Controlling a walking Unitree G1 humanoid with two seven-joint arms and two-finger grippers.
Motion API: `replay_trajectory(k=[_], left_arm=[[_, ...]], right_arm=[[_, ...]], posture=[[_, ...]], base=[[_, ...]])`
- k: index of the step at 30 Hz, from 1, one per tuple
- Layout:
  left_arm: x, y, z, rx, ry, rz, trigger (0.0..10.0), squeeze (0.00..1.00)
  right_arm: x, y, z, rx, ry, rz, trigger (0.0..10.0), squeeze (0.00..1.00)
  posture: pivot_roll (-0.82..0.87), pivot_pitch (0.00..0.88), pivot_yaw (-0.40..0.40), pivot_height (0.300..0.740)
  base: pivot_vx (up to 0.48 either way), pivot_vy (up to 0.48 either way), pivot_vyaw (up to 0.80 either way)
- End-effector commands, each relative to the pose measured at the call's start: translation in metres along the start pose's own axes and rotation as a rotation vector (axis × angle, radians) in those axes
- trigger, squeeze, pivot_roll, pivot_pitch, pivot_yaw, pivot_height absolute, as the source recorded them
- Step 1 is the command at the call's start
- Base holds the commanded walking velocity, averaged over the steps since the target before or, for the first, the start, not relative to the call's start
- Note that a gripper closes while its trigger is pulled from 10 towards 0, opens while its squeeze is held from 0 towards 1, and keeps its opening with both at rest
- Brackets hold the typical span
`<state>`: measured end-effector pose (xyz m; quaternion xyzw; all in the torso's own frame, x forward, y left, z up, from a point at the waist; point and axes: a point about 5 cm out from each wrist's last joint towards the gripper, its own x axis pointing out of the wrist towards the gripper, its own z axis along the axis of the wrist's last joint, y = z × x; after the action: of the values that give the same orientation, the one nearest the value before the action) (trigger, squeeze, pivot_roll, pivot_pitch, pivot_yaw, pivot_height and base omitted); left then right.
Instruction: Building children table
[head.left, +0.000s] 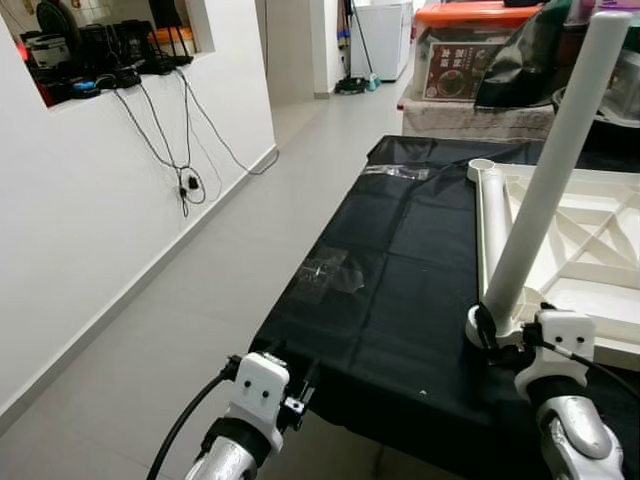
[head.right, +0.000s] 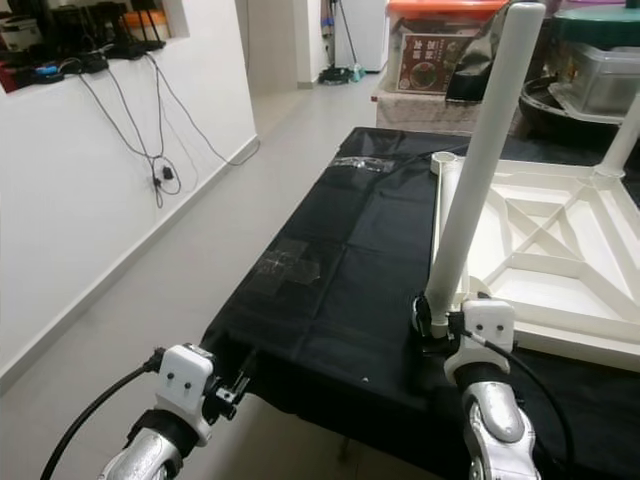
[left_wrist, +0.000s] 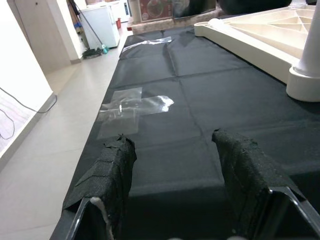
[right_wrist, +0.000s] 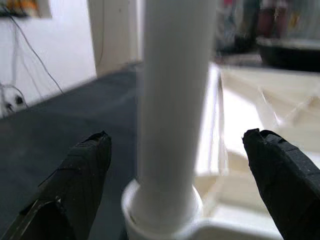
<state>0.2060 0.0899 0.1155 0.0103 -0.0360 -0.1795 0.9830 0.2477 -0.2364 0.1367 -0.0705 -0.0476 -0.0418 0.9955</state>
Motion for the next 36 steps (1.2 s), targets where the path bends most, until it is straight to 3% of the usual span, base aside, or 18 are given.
replay_trajectory(k=[1, 2, 5, 8, 16, 18, 23, 28, 36], left_arm=[[0.000, 0.003, -0.004, -0.001, 0.024, 0.004, 10.0, 0.00], [0.000, 0.003, -0.005, -0.001, 0.025, 0.003, 10.0, 0.00], [0.000, 0.003, -0.005, -0.001, 0.025, 0.002, 10.0, 0.00], [0.001, 0.004, -0.007, 0.003, 0.031, 0.000, 10.0, 0.00], [0.001, 0.005, -0.008, 0.008, 0.039, -0.001, 10.0, 0.00], [0.001, 0.006, -0.010, 0.011, 0.051, -0.002, 10.0, 0.00], [0.001, 0.007, -0.012, 0.003, 0.060, 0.017, 10.0, 0.00], [0.002, 0.006, -0.012, -0.001, 0.061, 0.029, 10.0, 0.00], [0.003, 0.006, -0.013, -0.005, 0.066, 0.025, 10.0, 0.00]], right_arm=[[0.002, 0.013, 0.007, 0.014, -0.018, 0.045, 10.0, 0.00], [0.003, 0.030, 0.015, 0.035, -0.045, 0.100, 10.0, 0.00], [0.002, 0.034, 0.017, 0.039, -0.047, 0.110, 10.0, 0.00], [-0.002, 0.054, 0.023, 0.062, -0.066, 0.176, 10.0, 0.00], [-0.003, 0.068, 0.026, 0.093, -0.069, 0.239, 10.0, 0.00], [-0.004, 0.084, 0.027, 0.103, -0.063, 0.357, 10.0, 0.00], [-0.002, 0.100, 0.025, 0.110, -0.033, 0.451, 10.0, 0.00], [0.003, 0.104, 0.023, 0.085, -0.004, 0.432, 10.0, 0.00], [0.004, 0.103, 0.019, 0.118, 0.029, 0.407, 10.0, 0.00]], posture=[[-0.12, 0.003, 0.057, 0.740], [-0.13, 0.000, 0.066, 0.740], [-0.13, 0.000, 0.066, 0.740], [-0.12, 0.000, 0.065, 0.740], [-0.11, 0.000, 0.069, 0.740], [-0.09, 0.000, 0.079, 0.740], [-0.08, 0.000, 0.050, 0.740], [-0.09, 0.000, 0.049, 0.740], [-0.09, 0.000, 0.051, 0.740]], base=[[0.000, 0.000, 0.00], [0.000, 0.000, -0.49], [0.000, 0.000, -0.49], [0.000, 0.000, -0.80], [0.000, 0.000, -0.80], [0.000, 0.000, 0.00], [0.000, 0.000, 0.00], [0.000, 0.000, 0.00], [-0.261, 0.361, 0.00]])
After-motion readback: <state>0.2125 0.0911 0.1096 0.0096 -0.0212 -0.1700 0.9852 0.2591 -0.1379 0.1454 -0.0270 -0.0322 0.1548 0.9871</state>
